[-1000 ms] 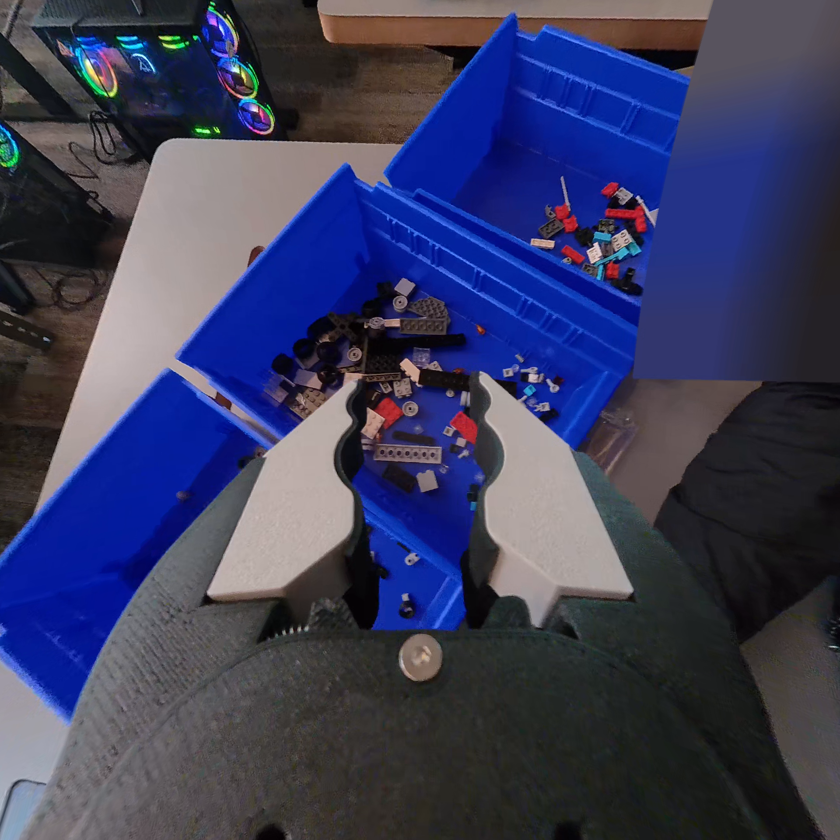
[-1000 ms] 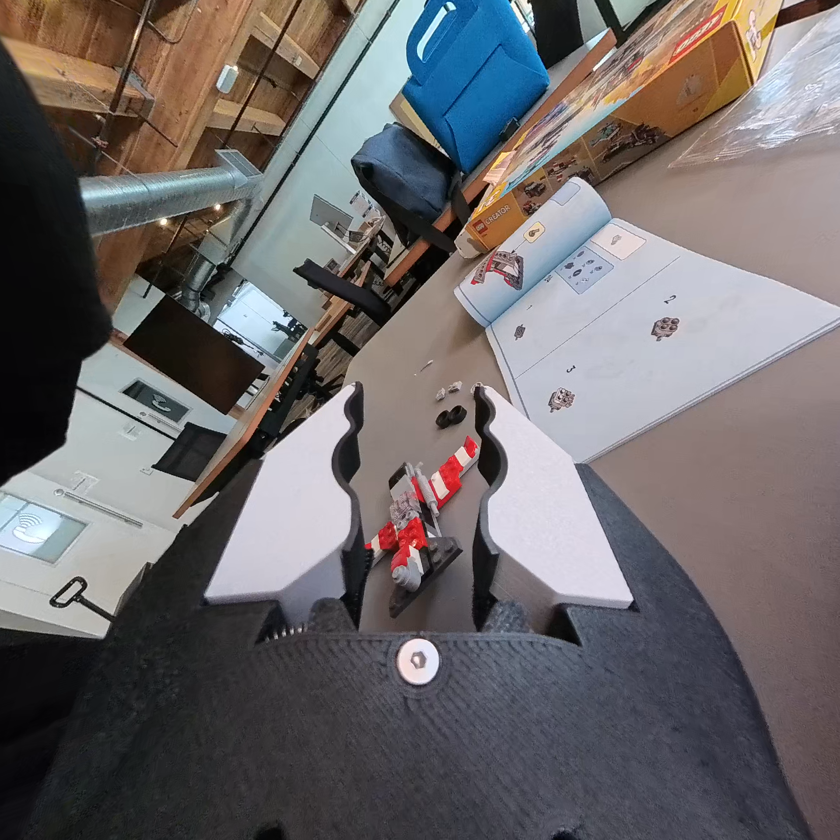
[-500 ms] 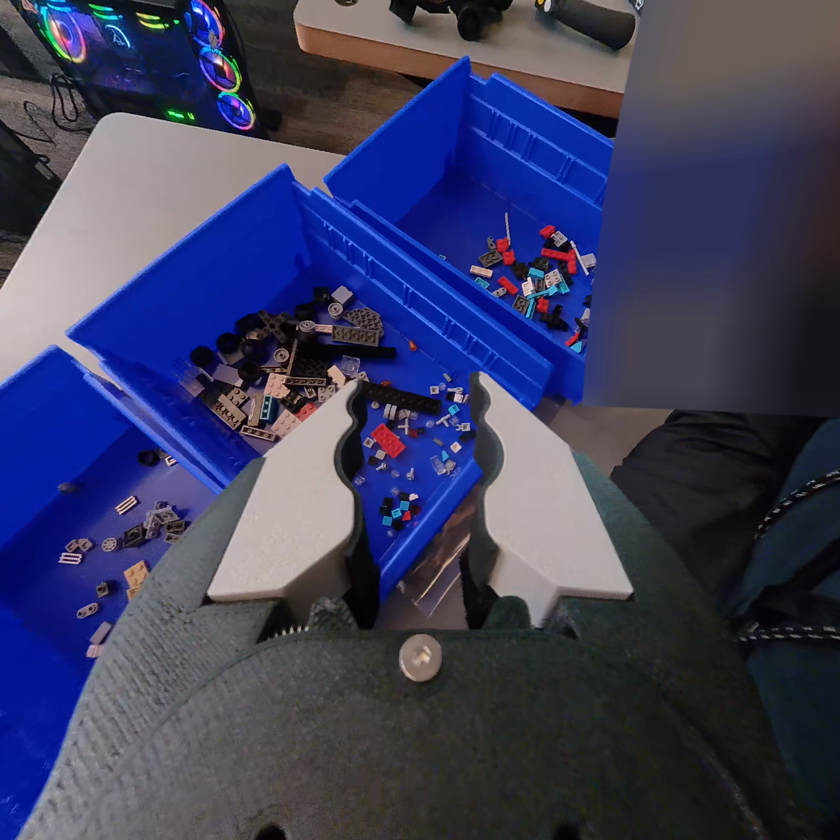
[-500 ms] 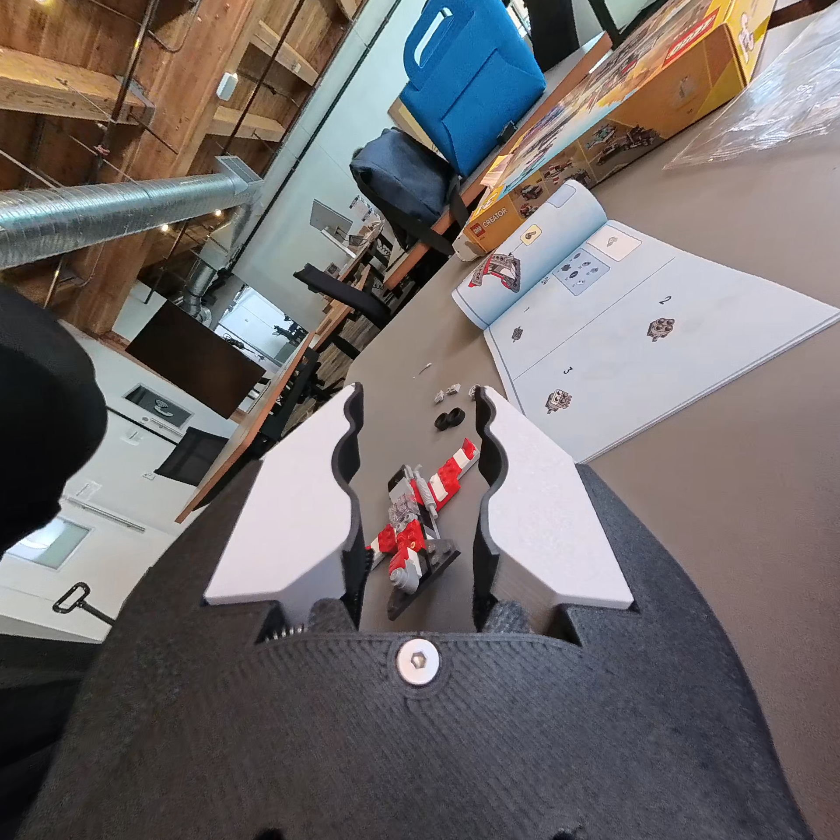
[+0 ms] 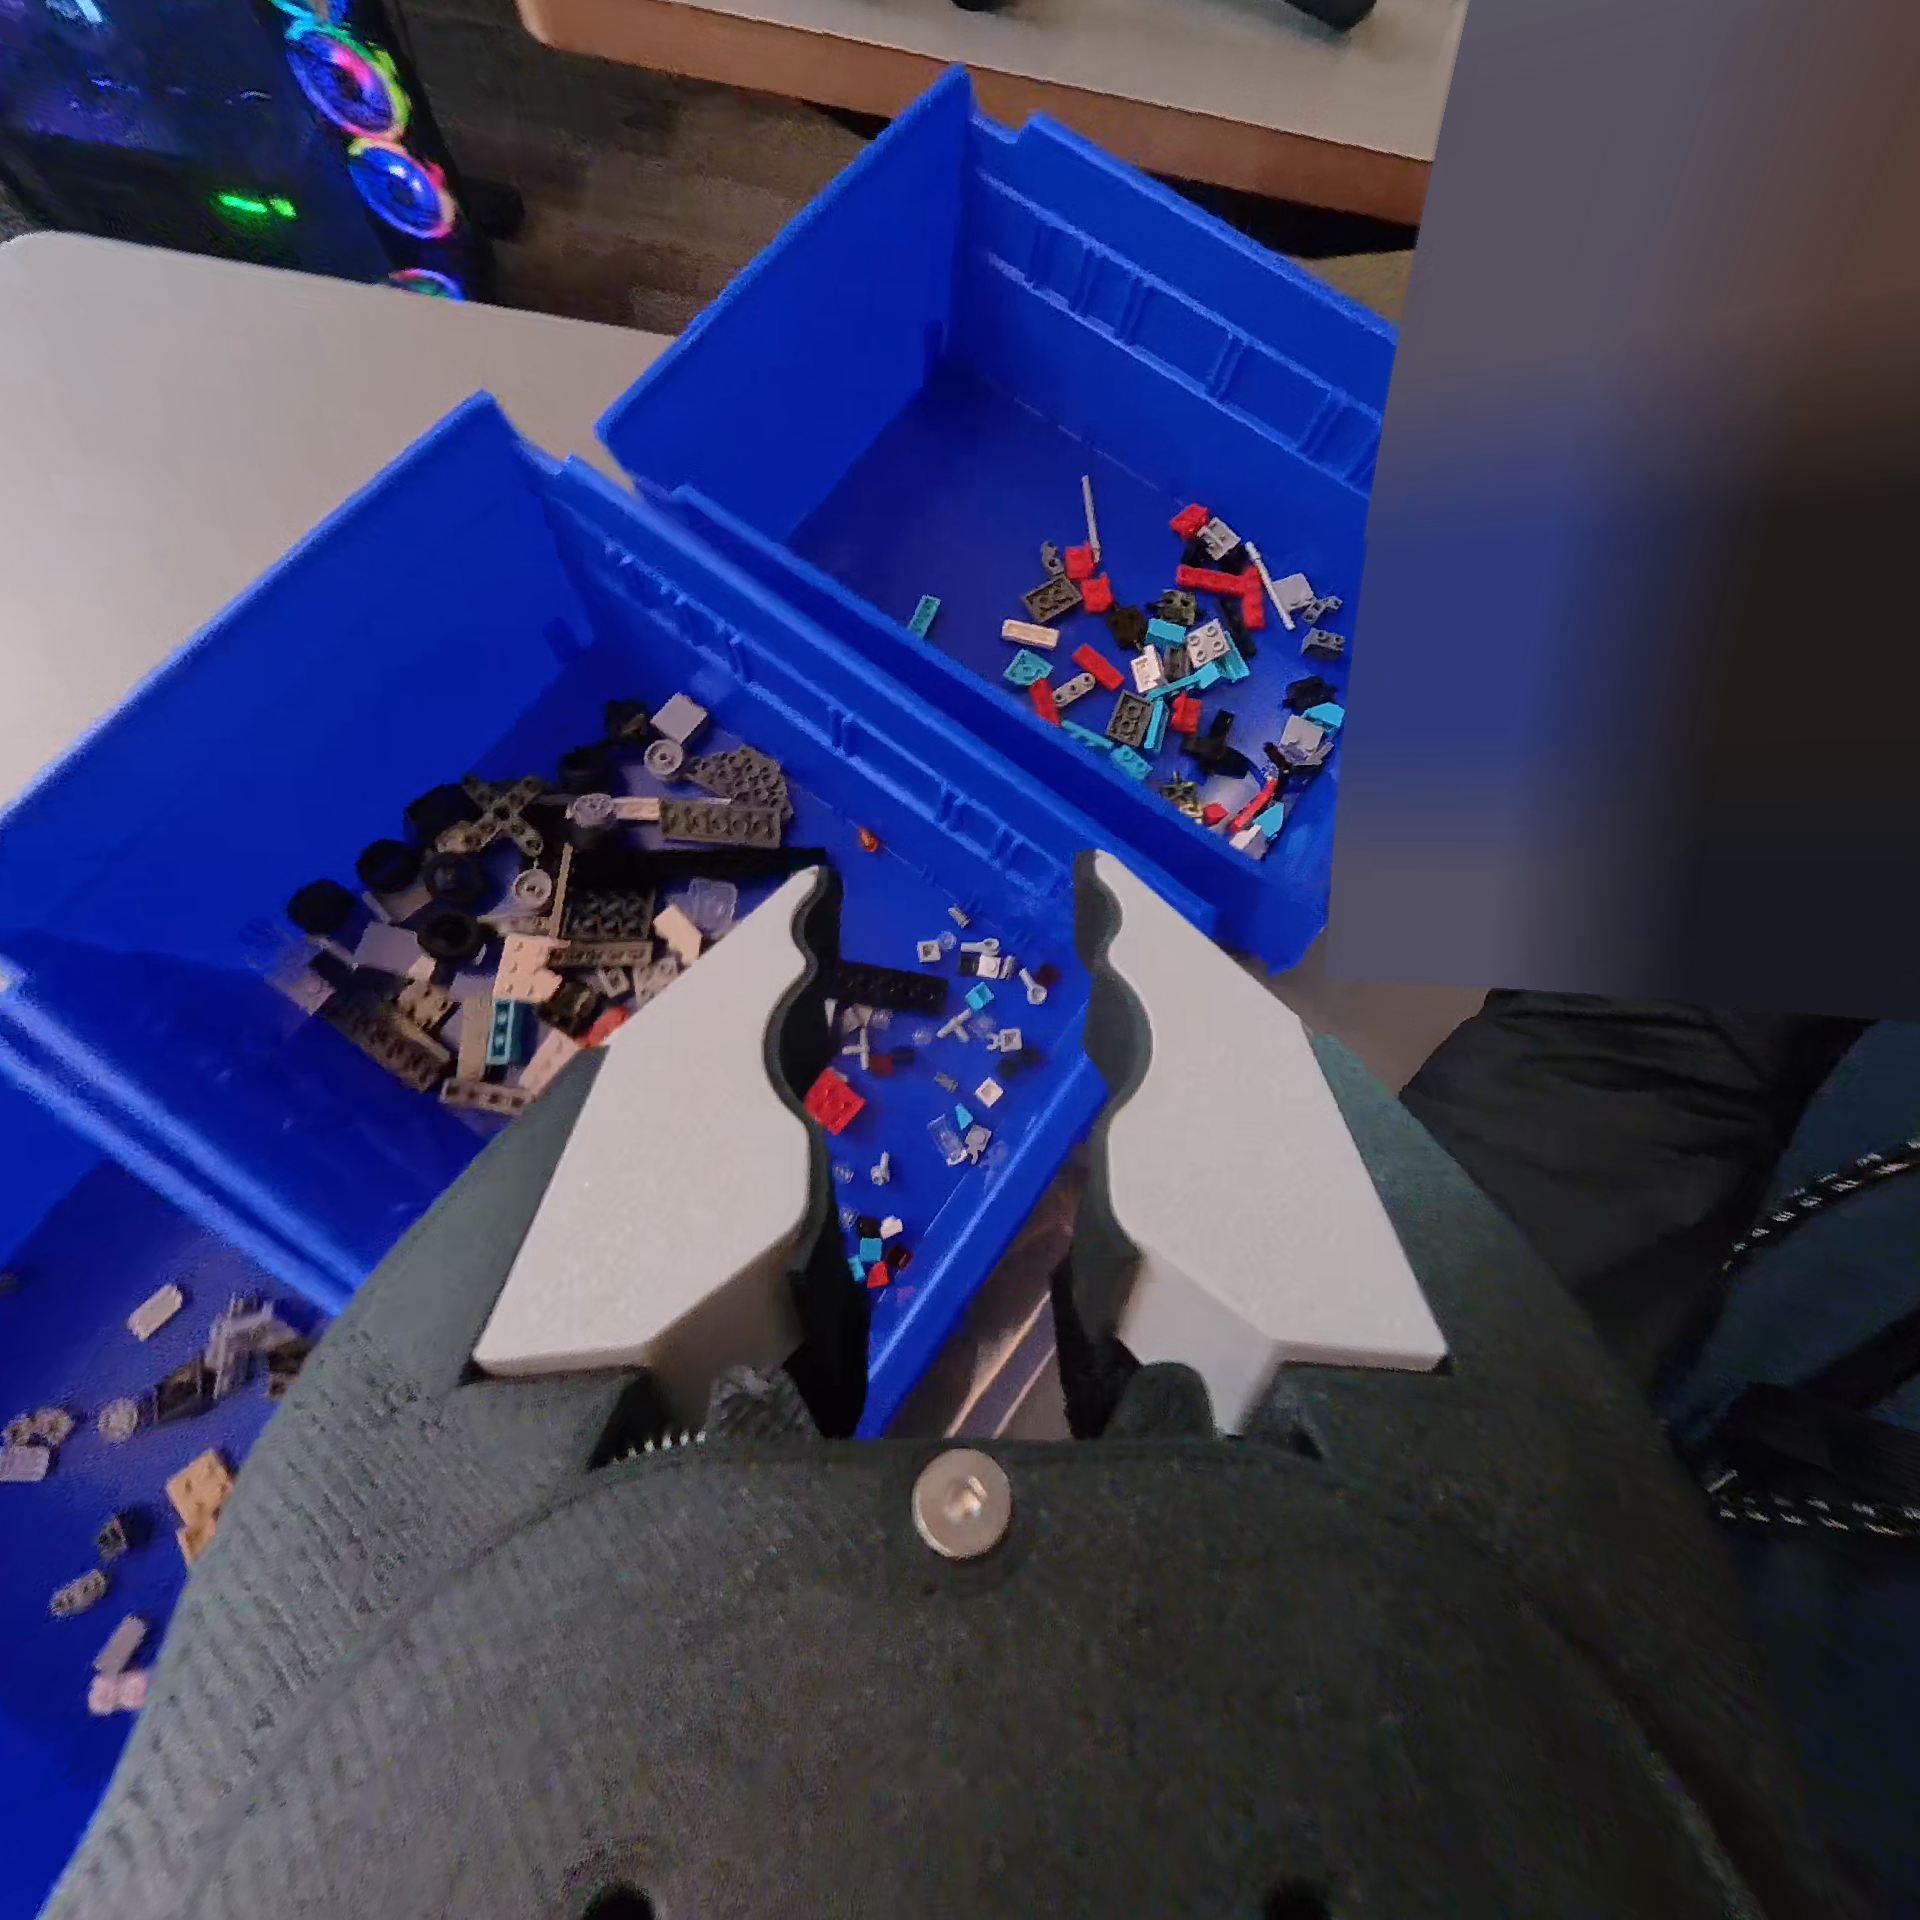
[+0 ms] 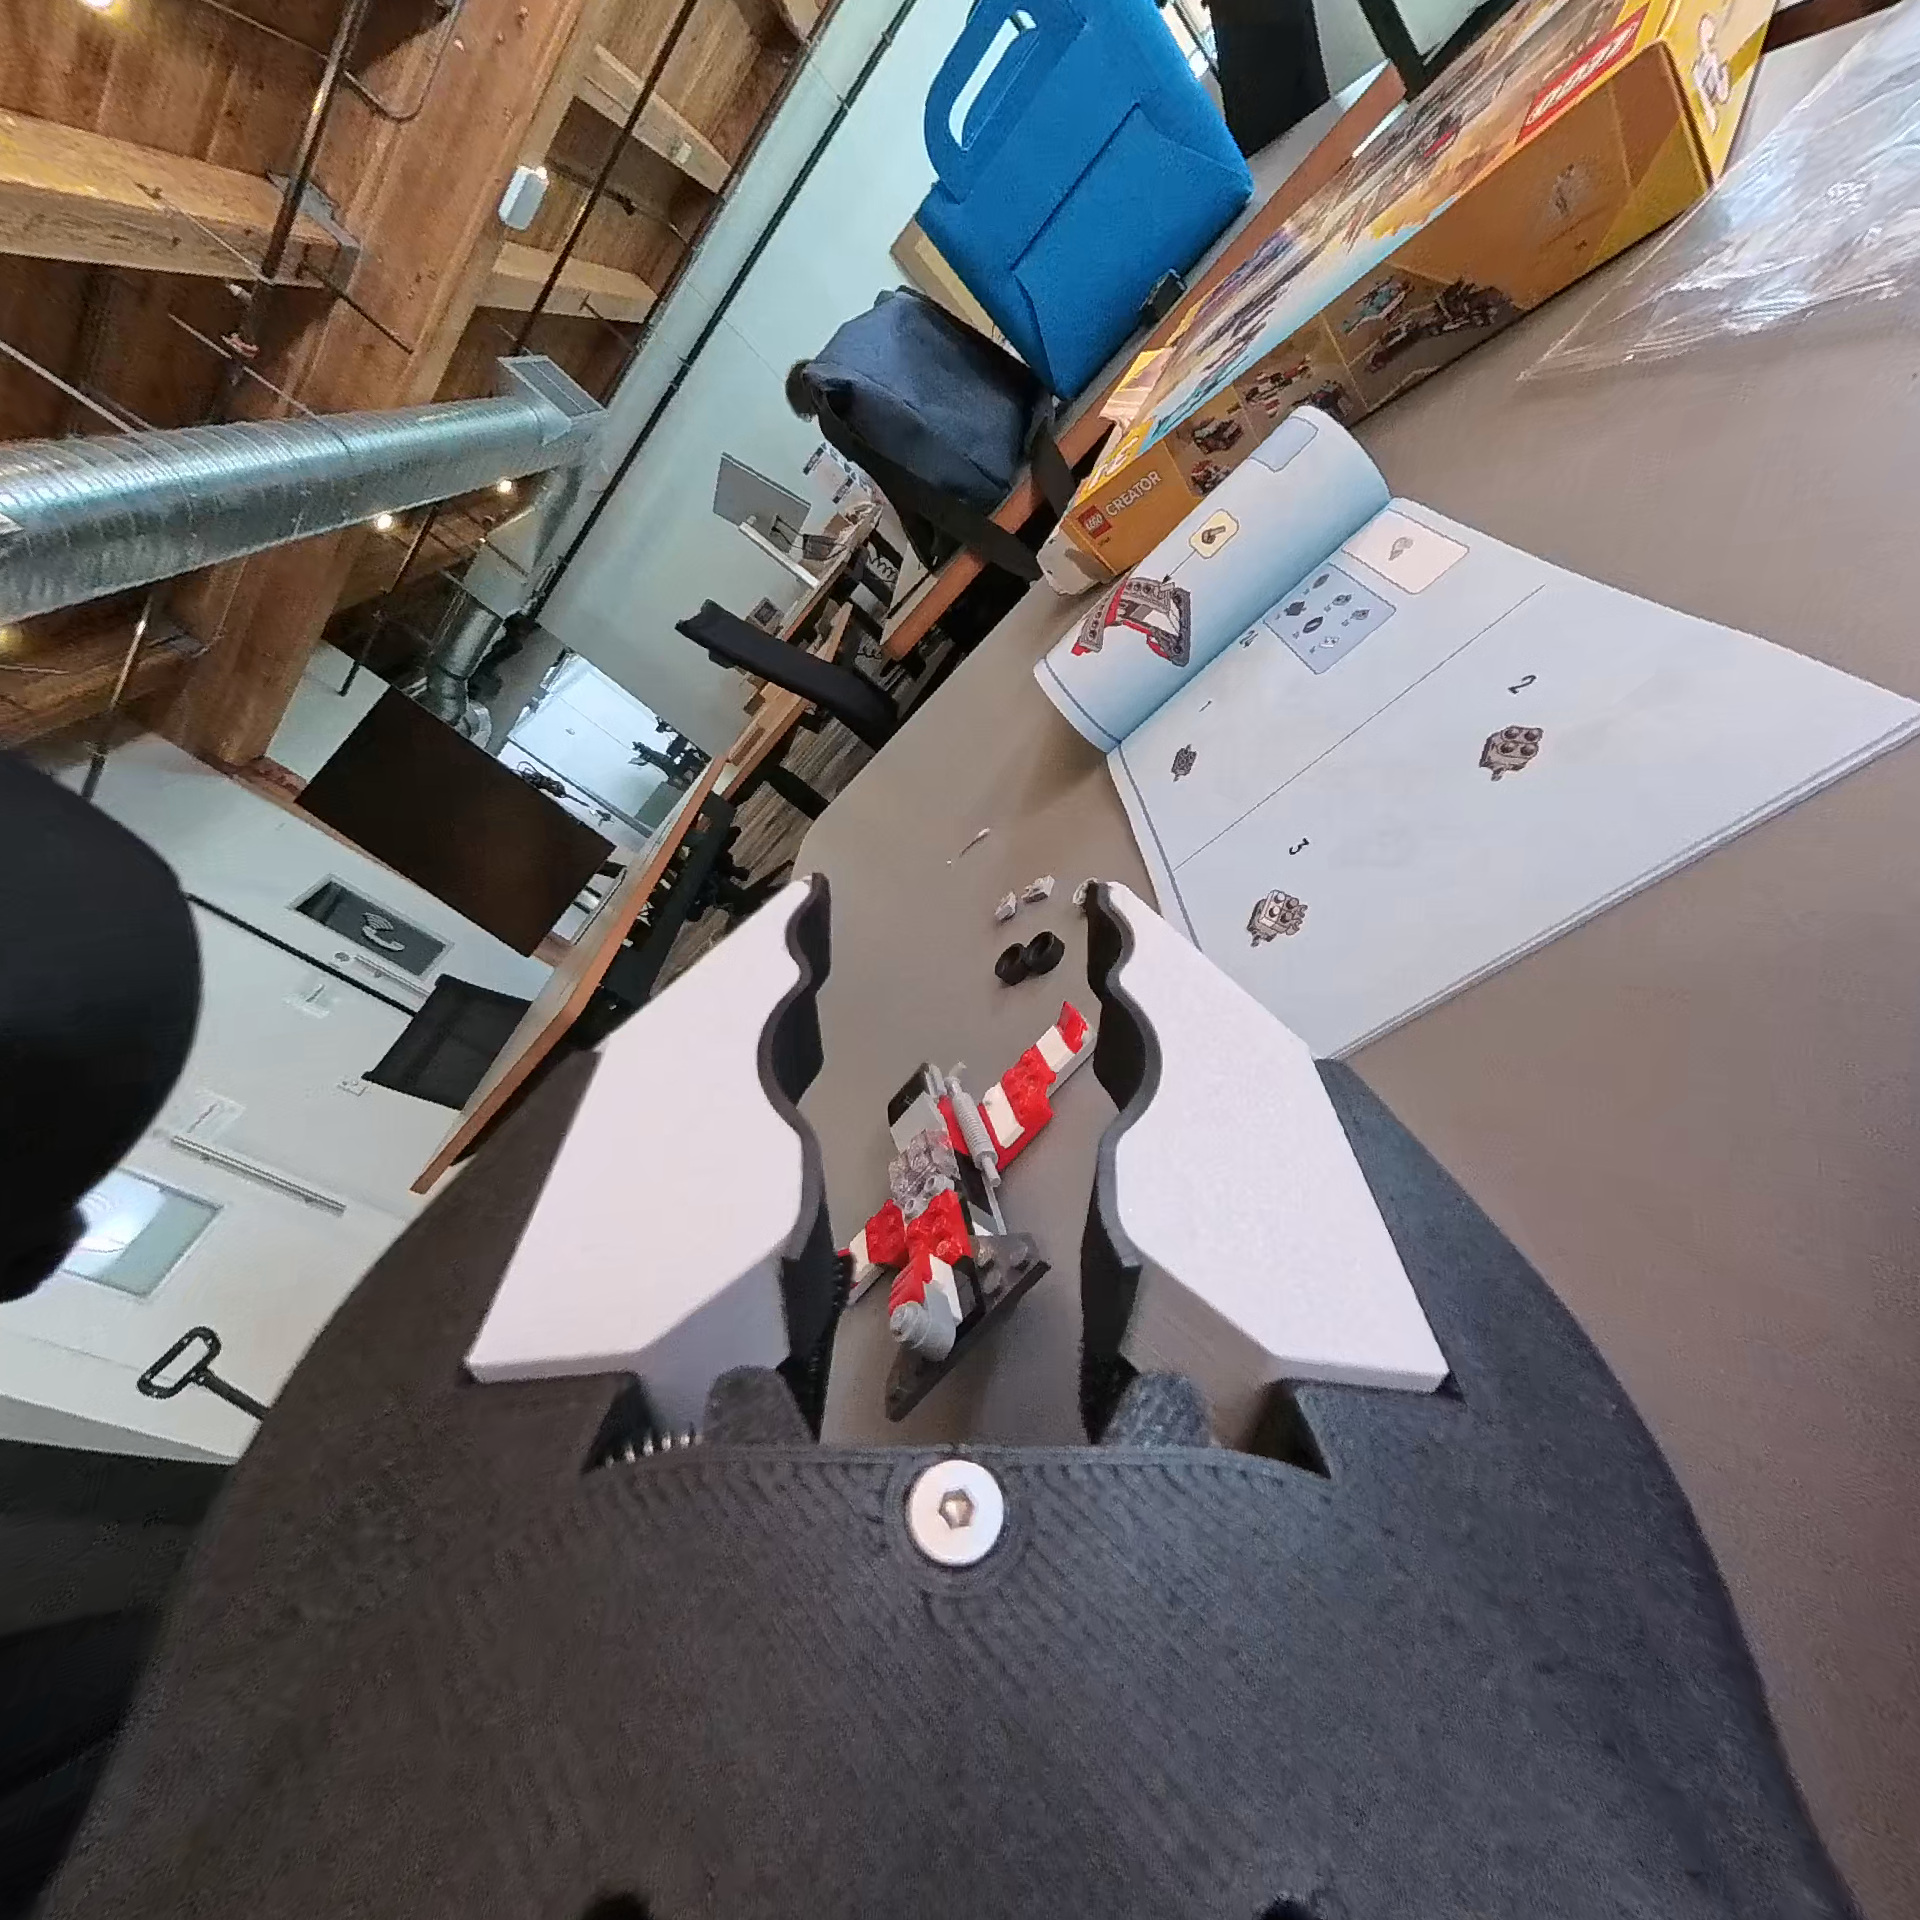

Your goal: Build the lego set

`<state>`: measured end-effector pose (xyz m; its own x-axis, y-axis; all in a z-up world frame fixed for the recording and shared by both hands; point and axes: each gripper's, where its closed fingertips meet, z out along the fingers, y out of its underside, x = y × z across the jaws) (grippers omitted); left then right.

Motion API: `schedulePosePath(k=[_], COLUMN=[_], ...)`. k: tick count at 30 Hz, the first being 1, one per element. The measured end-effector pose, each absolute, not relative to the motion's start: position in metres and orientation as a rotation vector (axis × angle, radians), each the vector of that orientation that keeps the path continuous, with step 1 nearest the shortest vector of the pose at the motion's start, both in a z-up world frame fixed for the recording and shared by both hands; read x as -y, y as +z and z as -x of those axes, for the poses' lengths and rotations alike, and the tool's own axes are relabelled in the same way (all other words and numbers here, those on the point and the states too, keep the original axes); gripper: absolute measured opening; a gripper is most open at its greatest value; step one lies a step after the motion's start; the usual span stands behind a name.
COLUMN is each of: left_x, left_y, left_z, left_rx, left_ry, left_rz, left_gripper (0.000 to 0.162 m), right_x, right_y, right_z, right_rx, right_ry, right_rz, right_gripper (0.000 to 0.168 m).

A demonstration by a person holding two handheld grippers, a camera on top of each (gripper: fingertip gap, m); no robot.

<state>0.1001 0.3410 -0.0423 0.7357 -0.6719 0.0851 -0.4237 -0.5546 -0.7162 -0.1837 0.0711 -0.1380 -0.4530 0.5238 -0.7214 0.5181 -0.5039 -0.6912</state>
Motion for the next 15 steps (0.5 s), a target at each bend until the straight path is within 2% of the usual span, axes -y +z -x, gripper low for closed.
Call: schedulePosePath(k=[1, 6, 11, 15], left_x=[-0.344, -0.357, -0.353, -0.343], left_y=[-0.043, -0.062, -0.113, -0.156], left_z=[-0.109, -0.18, -0.257, -0.27], left_rx=[-0.862, -1.121, -1.039, -1.053], left_ry=[-0.464, -0.467, -0.617, -0.505], left_rz=[2.239, 2.276, 2.531, 2.691], left_gripper=[0.046, 0.045, 0.041, 0.041], right_x=[-0.071, -0.071, -0.07, -0.067], right_y=[-0.139, -0.139, -0.135, -0.133], right_z=[0.184, 0.186, 0.182, 0.179], right_rx=[1.567, 1.574, 1.575, 1.597], right_ry=[2.166, 2.166, 2.199, 2.203], right_rz=[1.643, 1.649, 1.604, 1.572], right_gripper=[0.049, 0.049, 0.049, 0.049])
